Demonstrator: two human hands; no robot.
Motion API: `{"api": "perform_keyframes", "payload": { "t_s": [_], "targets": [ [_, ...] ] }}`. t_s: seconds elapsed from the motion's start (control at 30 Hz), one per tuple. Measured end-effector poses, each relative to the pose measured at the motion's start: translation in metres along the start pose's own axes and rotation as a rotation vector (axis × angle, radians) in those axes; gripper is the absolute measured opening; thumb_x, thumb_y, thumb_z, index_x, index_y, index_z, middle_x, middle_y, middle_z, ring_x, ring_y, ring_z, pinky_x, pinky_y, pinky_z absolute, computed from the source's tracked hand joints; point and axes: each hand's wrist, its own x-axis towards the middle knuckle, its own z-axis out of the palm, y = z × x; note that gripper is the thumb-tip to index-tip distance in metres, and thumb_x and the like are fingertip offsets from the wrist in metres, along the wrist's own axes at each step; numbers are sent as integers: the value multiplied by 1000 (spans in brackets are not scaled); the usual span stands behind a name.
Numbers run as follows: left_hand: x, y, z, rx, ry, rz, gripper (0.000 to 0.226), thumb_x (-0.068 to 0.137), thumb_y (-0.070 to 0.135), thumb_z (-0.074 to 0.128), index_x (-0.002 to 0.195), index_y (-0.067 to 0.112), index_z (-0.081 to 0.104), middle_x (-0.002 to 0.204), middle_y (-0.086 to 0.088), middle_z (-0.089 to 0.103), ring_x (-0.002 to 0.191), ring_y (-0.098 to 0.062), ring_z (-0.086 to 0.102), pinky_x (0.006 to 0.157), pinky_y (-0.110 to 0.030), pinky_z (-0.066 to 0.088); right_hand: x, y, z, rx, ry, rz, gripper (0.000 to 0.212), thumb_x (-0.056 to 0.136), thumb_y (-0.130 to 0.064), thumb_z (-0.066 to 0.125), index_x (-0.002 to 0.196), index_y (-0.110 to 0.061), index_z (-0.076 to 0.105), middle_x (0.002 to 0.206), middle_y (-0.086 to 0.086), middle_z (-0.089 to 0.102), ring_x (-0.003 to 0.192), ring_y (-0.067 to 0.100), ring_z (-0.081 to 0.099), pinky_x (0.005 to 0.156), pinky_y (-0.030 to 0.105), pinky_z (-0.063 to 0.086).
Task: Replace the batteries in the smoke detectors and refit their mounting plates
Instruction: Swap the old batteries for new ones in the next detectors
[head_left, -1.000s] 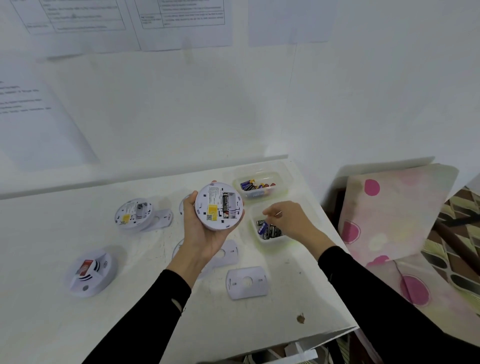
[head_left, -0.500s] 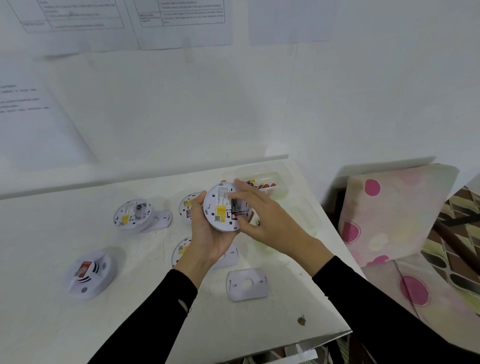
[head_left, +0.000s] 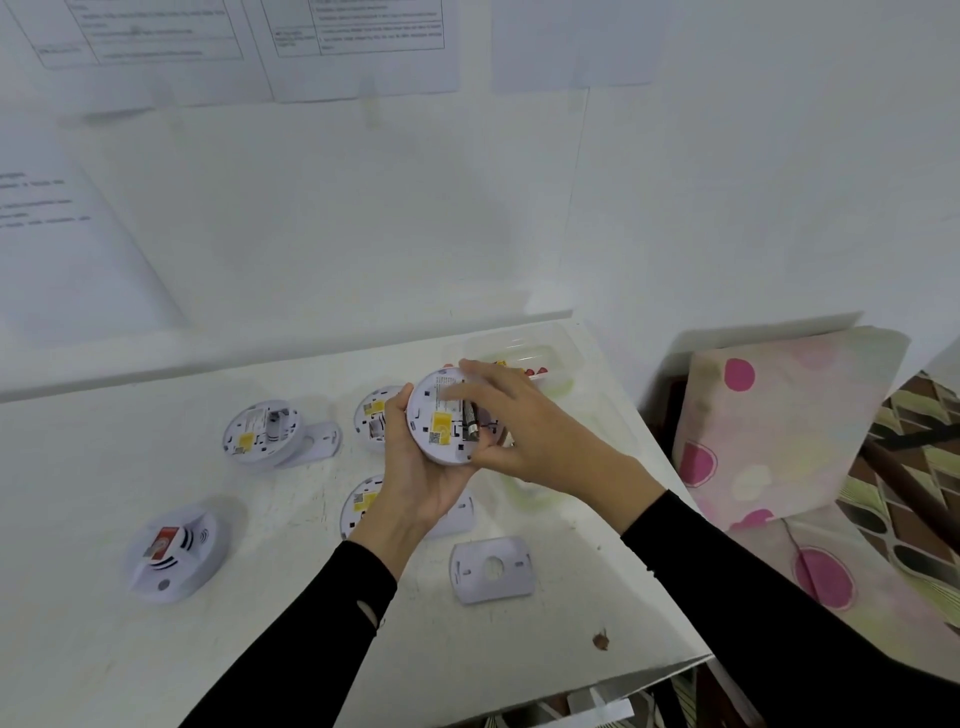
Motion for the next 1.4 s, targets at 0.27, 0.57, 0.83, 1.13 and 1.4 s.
{"api": "perform_keyframes", "payload": {
  "t_s": [0.27, 0.57, 0.83, 1.13, 1.4],
  "targets": [
    [2, 2, 1, -31, 20, -35, 61, 96, 54, 34, 109, 9, 73, 114, -19, 67, 96, -28, 66, 75, -36, 58, -18, 7, 12, 12, 267, -155, 27, 95, -12, 58, 120, -15, 68, 133, 1, 60, 126, 12, 53, 106, 30, 44],
    [-1, 8, -12, -140, 52, -51, 64, 91, 50, 47, 143, 12, 50, 138, -23, 55, 116, -41, 57, 92, -49, 54, -31, 40, -4, 478, 437, 715, 9, 88, -21, 65, 91, -29, 63, 77, 3, 71, 66, 15, 65, 64, 32, 53],
    [-6, 8, -7, -131, 73, -61, 67, 91, 51, 47, 147, 14, 45, 144, -22, 51, 116, -41, 57, 90, -50, 55, -38, 58, 16, -36, -2, 803, 14, 88, -40, 60, 89, -26, 63, 74, -13, 65, 79, 13, 64, 66, 27, 41],
    [-7, 10, -8, -123, 57, -56, 72, 88, 50, 50, 148, 11, 43, 145, -23, 49, 117, -43, 57, 94, -50, 54, -56, 29, 30, -62, 257, -15, 9, 86, -13, 58, 88, -9, 66, 85, 1, 61, 78, 20, 56, 71, 30, 47],
    [-10, 16, -18, -154, 35, -43, 81, 88, 65, 52, 145, 7, 46, 141, -28, 52, 130, -48, 49, 99, -56, 50, -96, 26, 69, -67, -282, -161, 41, 85, -42, 66, 113, -13, 60, 119, 7, 57, 106, 23, 56, 86, 32, 48]
  ]
}}
